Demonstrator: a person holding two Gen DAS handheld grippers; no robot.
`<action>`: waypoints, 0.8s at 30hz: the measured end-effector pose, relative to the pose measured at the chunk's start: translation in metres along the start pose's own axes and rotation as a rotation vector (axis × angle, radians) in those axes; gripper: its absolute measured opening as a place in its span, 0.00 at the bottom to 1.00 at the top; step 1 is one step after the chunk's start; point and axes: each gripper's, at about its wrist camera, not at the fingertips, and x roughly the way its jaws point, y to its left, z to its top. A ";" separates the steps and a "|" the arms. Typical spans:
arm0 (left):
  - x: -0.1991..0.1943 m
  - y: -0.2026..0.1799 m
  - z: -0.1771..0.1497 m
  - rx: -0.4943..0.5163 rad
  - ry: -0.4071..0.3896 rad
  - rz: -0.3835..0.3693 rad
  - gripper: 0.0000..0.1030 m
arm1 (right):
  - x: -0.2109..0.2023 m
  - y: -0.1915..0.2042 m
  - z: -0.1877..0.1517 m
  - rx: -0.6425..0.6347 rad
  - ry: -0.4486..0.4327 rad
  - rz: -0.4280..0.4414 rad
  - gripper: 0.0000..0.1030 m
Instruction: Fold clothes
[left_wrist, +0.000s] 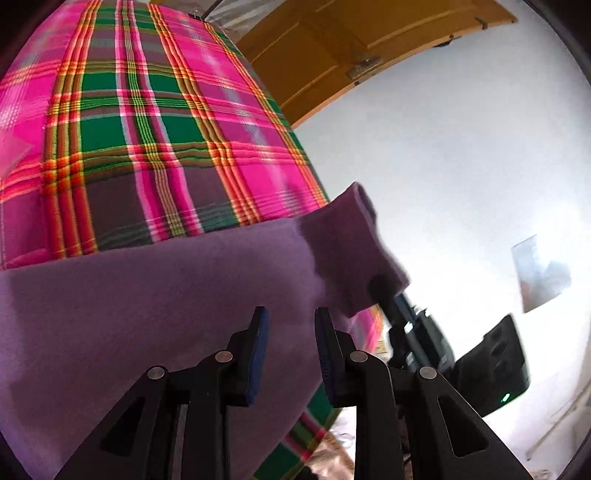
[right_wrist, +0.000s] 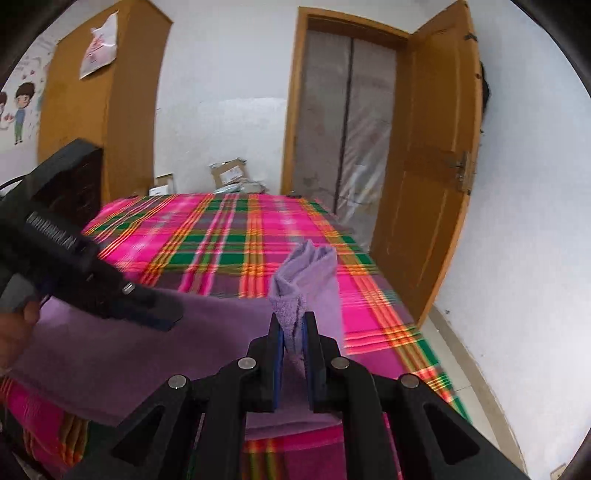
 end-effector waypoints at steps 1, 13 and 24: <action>0.000 0.002 0.001 -0.016 -0.003 -0.013 0.26 | 0.001 0.004 -0.001 -0.011 0.006 0.008 0.10; 0.014 0.019 0.011 -0.144 -0.046 -0.146 0.41 | -0.003 0.040 -0.011 -0.097 0.022 0.083 0.10; 0.015 0.027 0.013 -0.176 -0.039 -0.145 0.43 | -0.015 0.062 -0.014 -0.150 0.015 0.139 0.10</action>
